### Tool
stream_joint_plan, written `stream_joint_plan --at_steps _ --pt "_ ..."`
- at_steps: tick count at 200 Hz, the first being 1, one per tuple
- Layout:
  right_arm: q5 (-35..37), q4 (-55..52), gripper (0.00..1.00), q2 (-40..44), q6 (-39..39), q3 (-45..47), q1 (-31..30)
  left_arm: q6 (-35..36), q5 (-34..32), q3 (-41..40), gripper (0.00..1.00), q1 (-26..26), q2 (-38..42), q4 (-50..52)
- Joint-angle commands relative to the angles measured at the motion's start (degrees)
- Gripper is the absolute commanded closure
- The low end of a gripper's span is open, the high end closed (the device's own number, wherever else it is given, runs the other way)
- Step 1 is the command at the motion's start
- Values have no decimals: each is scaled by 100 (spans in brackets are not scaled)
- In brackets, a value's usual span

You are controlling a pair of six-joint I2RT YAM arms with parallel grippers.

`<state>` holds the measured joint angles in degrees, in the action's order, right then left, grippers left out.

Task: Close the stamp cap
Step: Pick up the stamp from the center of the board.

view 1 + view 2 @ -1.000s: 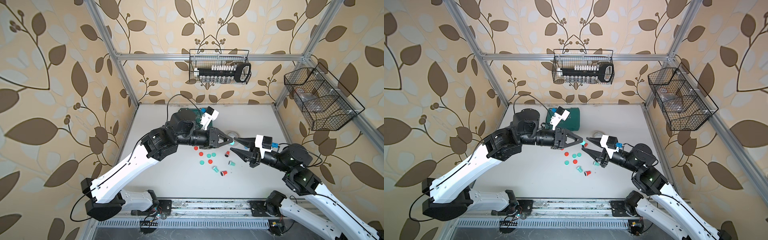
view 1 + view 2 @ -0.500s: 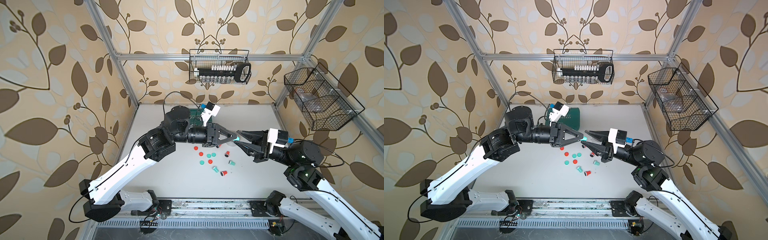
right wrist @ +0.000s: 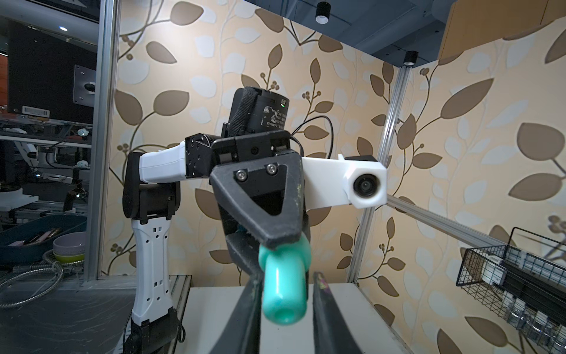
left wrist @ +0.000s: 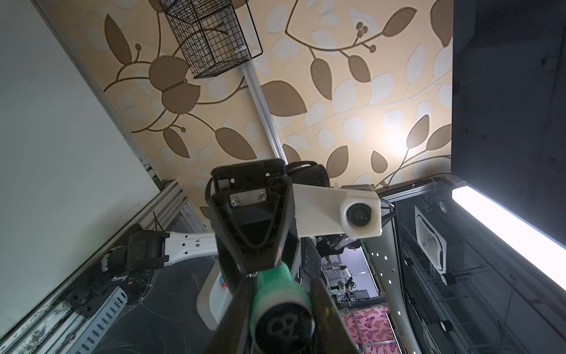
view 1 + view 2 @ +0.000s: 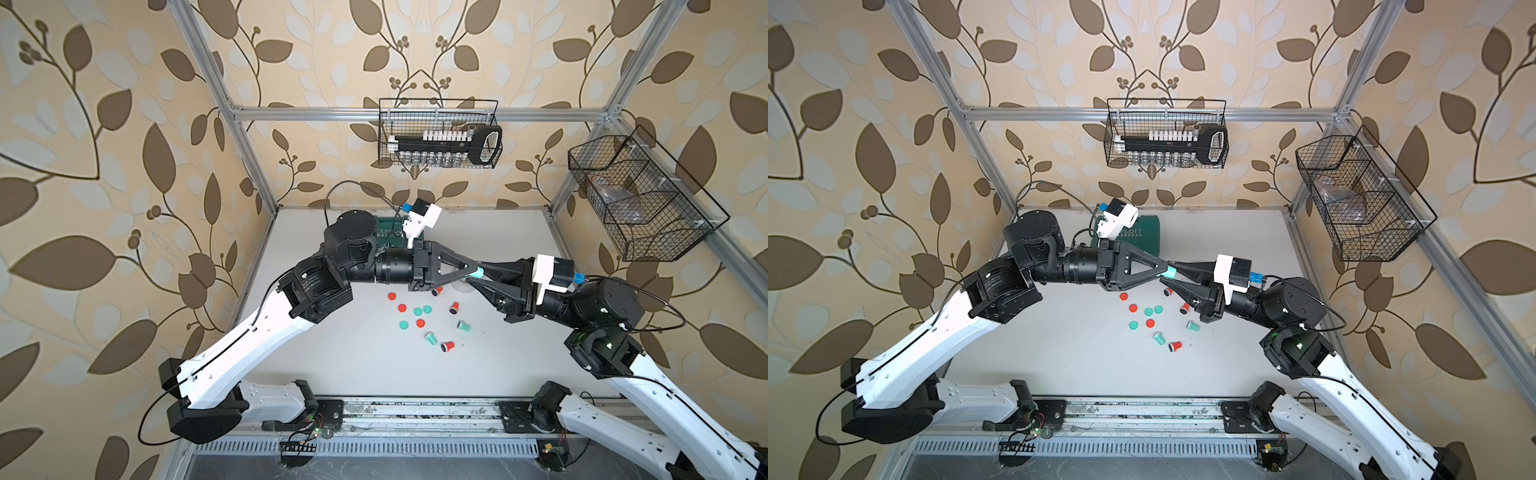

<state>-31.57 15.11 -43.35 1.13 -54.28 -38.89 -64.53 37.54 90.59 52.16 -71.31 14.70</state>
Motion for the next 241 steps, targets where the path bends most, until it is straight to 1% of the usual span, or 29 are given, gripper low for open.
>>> stream_joint_plan --at_steps 1,57,128,164,202,219,230,241 --pt "-77 193 75 45 98 -197 -26 -30 157 -26 79 22 65 -369" --pt "-95 -4 76 -50 19 -310 -30 -138 201 -129 79 40 91 -546" --pt "-99 1 77 -126 48 -318 -48 -165 210 -155 80 48 101 -621" --pt "-16 -80 88 -68 39 -282 -57 -165 243 -149 81 48 106 -635" --pt "-7 -123 95 -68 43 -328 -57 -167 236 -198 81 51 124 -644" --pt "43 -156 96 -81 63 -363 -57 -129 236 -199 80 57 126 -628" --pt "93 -232 97 -86 70 -405 -57 -58 223 -199 78 57 135 -564" --pt "146 -356 99 -86 72 -433 -57 97 151 -190 71 57 169 -357"
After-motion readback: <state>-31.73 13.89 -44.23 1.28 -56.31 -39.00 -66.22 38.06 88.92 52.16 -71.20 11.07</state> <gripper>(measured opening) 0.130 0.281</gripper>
